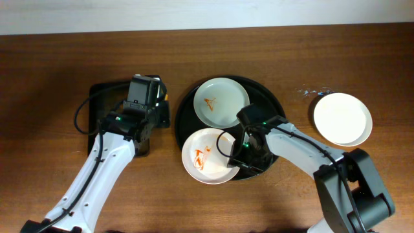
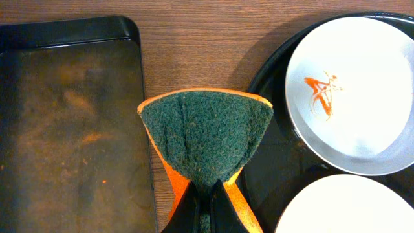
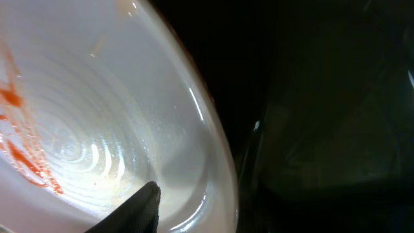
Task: Clean dirty plates on tray and stack at the side
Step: 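Grasp the front plate edge with the right gripper and tilt it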
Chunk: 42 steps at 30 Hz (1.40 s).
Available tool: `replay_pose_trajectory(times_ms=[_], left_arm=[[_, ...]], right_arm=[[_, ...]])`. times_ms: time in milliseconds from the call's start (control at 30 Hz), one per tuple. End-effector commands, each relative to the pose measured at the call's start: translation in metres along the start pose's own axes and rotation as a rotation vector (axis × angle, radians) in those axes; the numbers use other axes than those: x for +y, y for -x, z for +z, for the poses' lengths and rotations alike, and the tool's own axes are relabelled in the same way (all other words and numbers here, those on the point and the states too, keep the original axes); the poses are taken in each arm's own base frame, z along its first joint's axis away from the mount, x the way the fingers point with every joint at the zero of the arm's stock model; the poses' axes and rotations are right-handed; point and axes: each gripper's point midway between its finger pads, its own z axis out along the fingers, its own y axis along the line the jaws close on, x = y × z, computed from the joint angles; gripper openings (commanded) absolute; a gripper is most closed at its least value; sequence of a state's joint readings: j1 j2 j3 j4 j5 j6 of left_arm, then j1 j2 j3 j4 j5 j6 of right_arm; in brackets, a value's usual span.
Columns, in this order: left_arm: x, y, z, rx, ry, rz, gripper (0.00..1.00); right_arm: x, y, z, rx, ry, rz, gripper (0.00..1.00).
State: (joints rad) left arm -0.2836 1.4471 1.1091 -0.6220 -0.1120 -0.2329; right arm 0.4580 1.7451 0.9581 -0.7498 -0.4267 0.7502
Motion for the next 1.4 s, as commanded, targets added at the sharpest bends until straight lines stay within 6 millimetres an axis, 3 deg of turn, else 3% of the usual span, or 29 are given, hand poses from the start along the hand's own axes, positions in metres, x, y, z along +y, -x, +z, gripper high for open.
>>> replay_pose_trajectory(times_ms=[0, 100, 267, 367, 400, 567, 667, 867, 1100, 1167, 1267, 1367], left_arm=[[0.000, 0.011, -0.011, -0.038, -0.009, -0.022, 0.00], [0.000, 0.011, -0.011, -0.038, -0.009, -0.022, 0.00], [-0.001, 0.011, -0.011, -0.036, -0.016, -0.022, 0.00], [-0.038, 0.002, -0.015, 0.016, -0.230, -0.017, 0.00], [-0.072, -0.009, -0.024, 0.073, -0.428, -0.008, 0.00], [-0.138, -0.068, -0.025, 0.282, -0.669, 0.073, 0.00], [-0.161, -0.098, -0.013, 0.379, -0.680, 0.129, 0.00], [-0.160, -0.144, 0.029, 0.565, -0.616, 0.117, 0.00], [-0.166, -0.172, 0.044, 0.651, -0.591, 0.144, 0.00], [-0.177, -0.172, 0.045, 0.621, -0.609, 0.176, 0.00], [-0.172, -0.173, 0.056, 0.588, -0.492, 0.186, 0.00], [-0.162, -0.158, 0.074, 0.495, -0.371, 0.159, 0.00]], right_arm=[[-0.002, -0.001, 0.007, 0.000, -0.022, 0.008, 0.28], [-0.004, 0.001, 0.007, -0.004, -0.024, 0.011, 0.06], [-0.018, 0.016, -0.004, -0.110, -0.126, -0.029, 0.04], [-0.033, 0.038, -0.040, -0.267, -0.291, -0.056, 0.04], [-0.033, 0.044, -0.045, -0.297, -0.309, -0.057, 0.04], [-0.034, 0.044, -0.046, -0.301, -0.314, -0.058, 0.04], [-0.035, 0.044, -0.046, -0.298, -0.317, -0.057, 0.04], [-0.035, 0.044, -0.046, -0.298, -0.317, -0.057, 0.04], [-0.035, 0.044, -0.046, -0.299, -0.317, -0.057, 0.04], [-0.035, 0.044, -0.046, -0.299, -0.317, -0.057, 0.04], [-0.035, 0.044, -0.046, -0.299, -0.317, -0.057, 0.04], [-0.035, 0.044, -0.046, -0.298, -0.317, -0.057, 0.04]])
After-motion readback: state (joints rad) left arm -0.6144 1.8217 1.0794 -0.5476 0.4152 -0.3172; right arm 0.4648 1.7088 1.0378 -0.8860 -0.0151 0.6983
